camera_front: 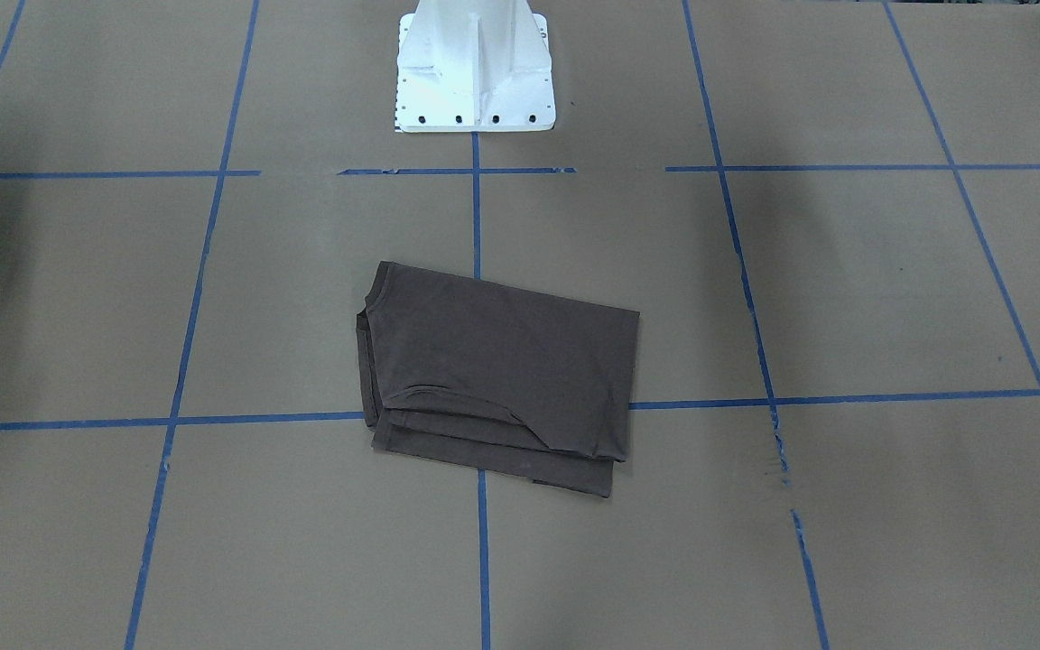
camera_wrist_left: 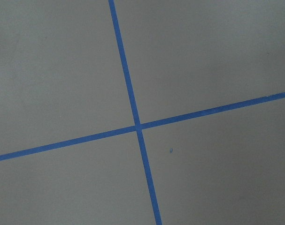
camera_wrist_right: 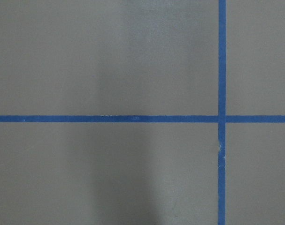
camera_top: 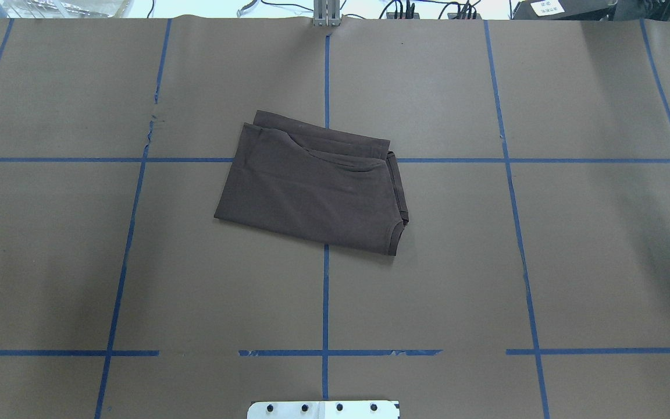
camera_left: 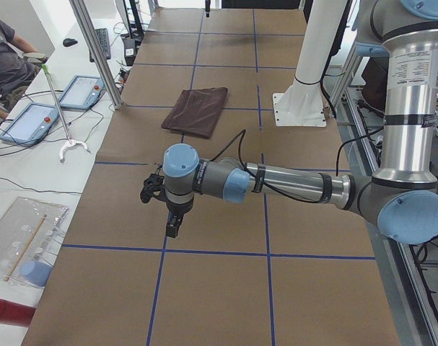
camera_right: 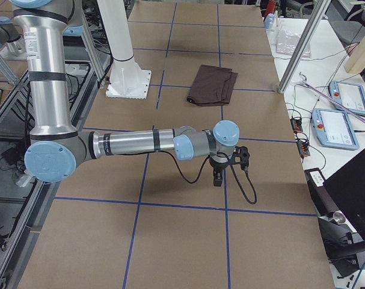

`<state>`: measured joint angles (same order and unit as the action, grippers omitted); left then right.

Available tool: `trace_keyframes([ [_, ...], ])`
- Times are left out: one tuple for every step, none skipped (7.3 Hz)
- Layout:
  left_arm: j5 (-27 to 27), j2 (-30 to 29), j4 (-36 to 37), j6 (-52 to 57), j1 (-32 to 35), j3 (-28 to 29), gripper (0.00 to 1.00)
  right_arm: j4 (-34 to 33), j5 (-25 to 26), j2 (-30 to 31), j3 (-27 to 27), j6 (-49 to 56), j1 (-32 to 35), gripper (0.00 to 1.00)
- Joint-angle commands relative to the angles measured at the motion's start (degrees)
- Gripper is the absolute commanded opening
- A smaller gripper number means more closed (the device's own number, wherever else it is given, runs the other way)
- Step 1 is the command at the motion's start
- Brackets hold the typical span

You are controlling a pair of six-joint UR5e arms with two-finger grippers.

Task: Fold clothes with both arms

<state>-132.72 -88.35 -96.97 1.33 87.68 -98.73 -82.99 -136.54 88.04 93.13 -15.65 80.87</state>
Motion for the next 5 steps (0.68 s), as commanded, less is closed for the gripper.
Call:
trace_keyframes([
  [0.00, 0.02, -0.06, -0.01, 0.03, -0.06, 1.00, 0.11, -0.04, 0.20, 0.03, -0.08, -0.01, 1.00],
  [0.00, 0.02, -0.15, 0.08, 0.03, -0.06, 1.00, 0.11, -0.04, 0.20, 0.12, -0.08, -0.01, 1.00],
  [0.00, -0.06, -0.15, -0.01, 0.03, -0.23, 1.00, 0.11, 0.04, 0.29, -0.05, -0.26, -0.01, 1.00],
  [0.09, -0.06, -0.15, -0.01, -0.06, -0.23, 1.00, 0.20, 0.04, 0.38, -0.05, -0.26, -0.01, 1.00],
  [0.09, -0.06, -0.15, 0.08, 0.03, -0.32, 1.00, 0.63, 0.04, 0.90, -0.05, -0.26, -0.01, 1.00],
])
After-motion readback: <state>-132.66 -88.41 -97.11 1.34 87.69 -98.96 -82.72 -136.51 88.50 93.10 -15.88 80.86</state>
